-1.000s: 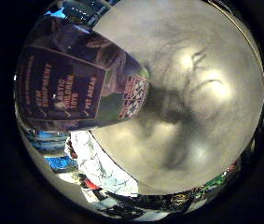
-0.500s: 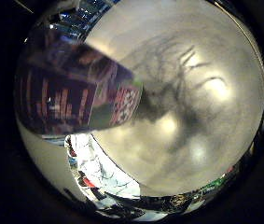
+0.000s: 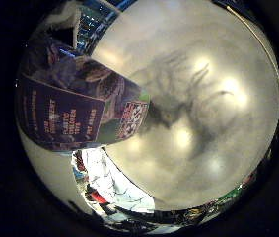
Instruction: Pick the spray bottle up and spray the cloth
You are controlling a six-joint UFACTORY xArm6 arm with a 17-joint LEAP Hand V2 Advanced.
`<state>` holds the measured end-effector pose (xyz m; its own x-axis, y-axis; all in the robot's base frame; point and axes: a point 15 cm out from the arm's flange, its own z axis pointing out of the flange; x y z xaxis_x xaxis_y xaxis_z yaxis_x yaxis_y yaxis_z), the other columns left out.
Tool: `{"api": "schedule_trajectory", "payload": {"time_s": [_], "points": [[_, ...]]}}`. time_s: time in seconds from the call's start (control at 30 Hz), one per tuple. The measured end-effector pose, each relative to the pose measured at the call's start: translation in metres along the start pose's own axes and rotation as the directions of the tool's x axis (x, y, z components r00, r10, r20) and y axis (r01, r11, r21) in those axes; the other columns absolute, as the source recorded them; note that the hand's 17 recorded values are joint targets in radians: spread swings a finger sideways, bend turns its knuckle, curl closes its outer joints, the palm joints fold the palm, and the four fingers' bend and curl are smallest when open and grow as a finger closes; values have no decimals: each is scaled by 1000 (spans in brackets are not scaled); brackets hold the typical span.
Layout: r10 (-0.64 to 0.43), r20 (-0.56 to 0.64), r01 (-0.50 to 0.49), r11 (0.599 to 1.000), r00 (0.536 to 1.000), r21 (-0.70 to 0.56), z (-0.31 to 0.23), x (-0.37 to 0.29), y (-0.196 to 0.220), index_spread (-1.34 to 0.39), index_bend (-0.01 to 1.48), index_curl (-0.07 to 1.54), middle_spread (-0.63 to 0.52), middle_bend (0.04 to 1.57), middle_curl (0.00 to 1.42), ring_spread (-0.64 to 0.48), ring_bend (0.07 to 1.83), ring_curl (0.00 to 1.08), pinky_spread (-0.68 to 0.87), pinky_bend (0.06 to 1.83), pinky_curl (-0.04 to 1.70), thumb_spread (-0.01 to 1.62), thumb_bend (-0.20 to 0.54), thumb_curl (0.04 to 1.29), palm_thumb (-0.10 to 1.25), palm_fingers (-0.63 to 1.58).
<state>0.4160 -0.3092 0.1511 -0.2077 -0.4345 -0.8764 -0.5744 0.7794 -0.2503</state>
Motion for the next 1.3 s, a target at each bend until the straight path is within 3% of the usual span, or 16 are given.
{"api": "schedule_trajectory", "payload": {"time_s": [0.3,0.57,0.83,1.07,1.3], "points": [[-155,19,155,988,988,-18,-4,-77,-10,-336,1033,1069,-162,1313,924,-255,1350,850,-191,1129,1280,976,-13,587,1088,1051],[-358,1,354,923,934,-152,10,-165,19,-307,1031,1057,-150,1335,895,-259,1341,881,-182,1060,1435,924,-13,669,1092,1056],[-527,-55,473,800,848,-369,33,-220,76,-296,1025,1053,-147,1344,879,-263,1328,900,-179,1040,1515,874,-18,723,1084,1064],[-668,-96,530,661,737,-531,60,-245,115,-293,1026,1052,-146,1347,868,-265,1323,914,-177,1023,1553,854,-16,755,1071,1069],[-813,-129,580,506,567,-639,76,-267,122,-290,1031,1049,-145,1349,860,-266,1313,925,-176,1010,1578,834,-17,782,1062,1073]]}}
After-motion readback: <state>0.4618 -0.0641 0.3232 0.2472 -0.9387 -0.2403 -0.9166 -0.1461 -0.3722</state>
